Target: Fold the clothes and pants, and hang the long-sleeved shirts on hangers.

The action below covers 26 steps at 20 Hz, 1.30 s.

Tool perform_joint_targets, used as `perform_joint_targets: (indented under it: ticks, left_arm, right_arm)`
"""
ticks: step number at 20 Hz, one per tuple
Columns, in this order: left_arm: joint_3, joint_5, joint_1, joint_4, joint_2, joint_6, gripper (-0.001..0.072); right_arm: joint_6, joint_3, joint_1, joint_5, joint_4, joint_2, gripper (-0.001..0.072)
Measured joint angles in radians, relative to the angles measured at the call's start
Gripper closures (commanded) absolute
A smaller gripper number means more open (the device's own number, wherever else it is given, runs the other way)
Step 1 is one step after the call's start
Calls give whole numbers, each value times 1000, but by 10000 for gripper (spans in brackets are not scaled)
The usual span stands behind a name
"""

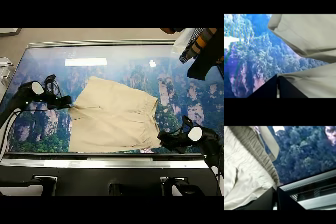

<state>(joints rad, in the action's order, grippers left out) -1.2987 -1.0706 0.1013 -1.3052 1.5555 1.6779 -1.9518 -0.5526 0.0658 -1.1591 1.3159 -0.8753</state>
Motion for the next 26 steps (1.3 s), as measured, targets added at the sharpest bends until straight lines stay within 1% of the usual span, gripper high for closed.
perform_joint_targets:
  ticks: [2, 3, 5, 6, 9, 12, 15, 22, 24, 26]
  left_arm:
    - [0, 6, 2, 22, 50, -8, 683]
    - [0, 8, 0, 32, 72, -13, 584]
    - [0, 7, -5, 48, 104, -15, 193]
    - [0, 0, -5, 52, 114, -21, 140]
    - [0, -55, 16, 59, 112, -57, 139]
    - [30, -139, 56, 57, 53, -83, 138]
    - [159, -191, 100, 47, -88, -89, 139]
    - [619, -278, 171, 70, -547, -62, 141]
    - [712, -290, 177, 100, -629, -58, 140]
    - [783, -290, 180, 142, -673, -58, 141]
  right_arm:
    - [1, 0, 0, 4, 0, 0, 674]
    - [4, 0, 0, 5, -2, 0, 674]
    - [4, 0, 0, 8, -8, 0, 674]
    - [4, 0, 0, 9, -8, 0, 674]
    - [4, 0, 0, 24, -14, 0, 674]
    - [4, 0, 0, 34, -16, 0, 674]
    - [3, 0, 0, 35, -18, 0, 674]
    - [3, 0, 0, 34, -22, 0, 674]
    - [4, 0, 0, 34, -22, 0, 674]
    - [3, 0, 0, 34, -22, 0, 674]
